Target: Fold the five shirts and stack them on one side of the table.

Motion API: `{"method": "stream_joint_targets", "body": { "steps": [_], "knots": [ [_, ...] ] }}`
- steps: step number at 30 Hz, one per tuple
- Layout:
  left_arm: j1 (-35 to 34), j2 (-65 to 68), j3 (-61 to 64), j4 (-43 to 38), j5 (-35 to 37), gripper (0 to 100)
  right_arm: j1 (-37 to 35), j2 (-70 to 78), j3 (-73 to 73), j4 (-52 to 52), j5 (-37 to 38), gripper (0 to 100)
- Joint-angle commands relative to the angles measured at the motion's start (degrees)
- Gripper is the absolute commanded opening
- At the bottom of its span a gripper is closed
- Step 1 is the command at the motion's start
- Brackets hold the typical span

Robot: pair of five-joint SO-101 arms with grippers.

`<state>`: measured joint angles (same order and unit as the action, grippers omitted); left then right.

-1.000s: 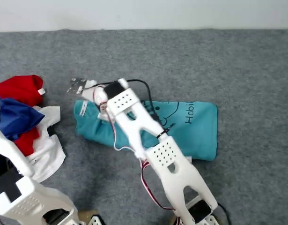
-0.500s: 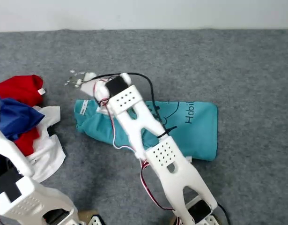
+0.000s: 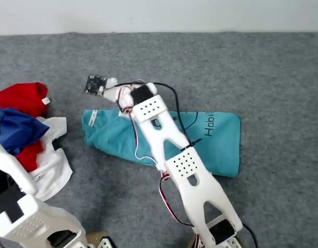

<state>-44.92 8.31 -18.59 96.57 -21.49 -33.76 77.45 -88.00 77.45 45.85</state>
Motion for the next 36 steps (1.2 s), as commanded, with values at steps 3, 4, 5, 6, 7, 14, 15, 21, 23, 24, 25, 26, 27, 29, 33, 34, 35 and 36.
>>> {"method": "stream_joint_targets", "body": {
  "steps": [3,4,5,6,7,14,15,21,23,24,25,26,27,29,33,34,35,36],
  "knots": [
    [-0.2,-2.9,-0.3,-0.6,-0.1,2,-2.0,-1.8,-8.5,4.6,0.6,1.0],
    [-0.2,-2.9,-0.3,-0.6,-0.1,2,-2.6,-2.9,-8.4,6.1,0.5,1.0],
    [-0.2,-2.9,-0.3,-0.6,-0.1,2,-3.1,-3.7,-8.4,7.4,0.5,1.0],
    [-0.2,-2.9,-0.3,-0.6,-0.1,2,-3.6,-4.6,-8.4,8.5,0.4,1.0],
    [-0.2,-2.9,-0.3,-0.6,-0.1,2,-4.3,-5.5,-8.4,9.3,0.4,1.0],
    [-0.2,-2.8,-0.3,-0.6,-0.1,2,-8.1,-10.5,-8.3,17.7,-6.0,1.0],
    [-0.2,-2.7,-0.3,-0.6,-0.1,2,-8.6,-10.2,-8.3,18.8,-6.0,1.0],
    [0.1,-2.7,-0.3,-0.8,-0.1,2,-10.8,-2.2,-8.3,14.4,-5.8,1.0],
    [0.1,-2.7,-0.3,-0.8,-0.1,2,-11.3,0.8,-8.3,10.9,-5.7,1.0],
    [0.1,-2.7,-0.3,-0.8,-0.1,2,-11.4,2.1,-8.4,9.0,-5.7,1.0],
    [0.1,-2.7,-0.3,-0.8,-0.1,2,-11.5,2.6,-8.4,7.2,-5.7,1.0],
    [0.1,-2.7,-0.3,-0.7,-0.1,2,-11.5,2.3,-8.4,5.9,-5.7,1.0],
    [0.1,-2.7,-0.3,-0.7,-0.1,2,-11.5,1.7,-8.4,5.1,-5.7,1.0],
    [0.1,-2.7,-0.3,-0.7,-0.1,2,-11.5,-0.4,-8.4,5.2,-5.8,1.0],
    [-0.2,-3.2,-0.3,-0.7,-0.1,2,-11.3,-6.2,-8.4,10.2,-6.0,1.0],
    [-0.2,-3.2,-0.3,-0.7,-0.1,2,-11.3,-7.6,-8.4,11.5,-6.0,1.0],
    [-0.2,-3.2,-0.3,-0.7,-0.1,2,-11.2,-8.8,-8.4,12.8,-6.1,1.0],
    [-0.2,-3.2,-0.3,-0.6,-0.1,2,-11.2,-10.1,-8.4,14.2,-6.1,1.0]
  ]
}}
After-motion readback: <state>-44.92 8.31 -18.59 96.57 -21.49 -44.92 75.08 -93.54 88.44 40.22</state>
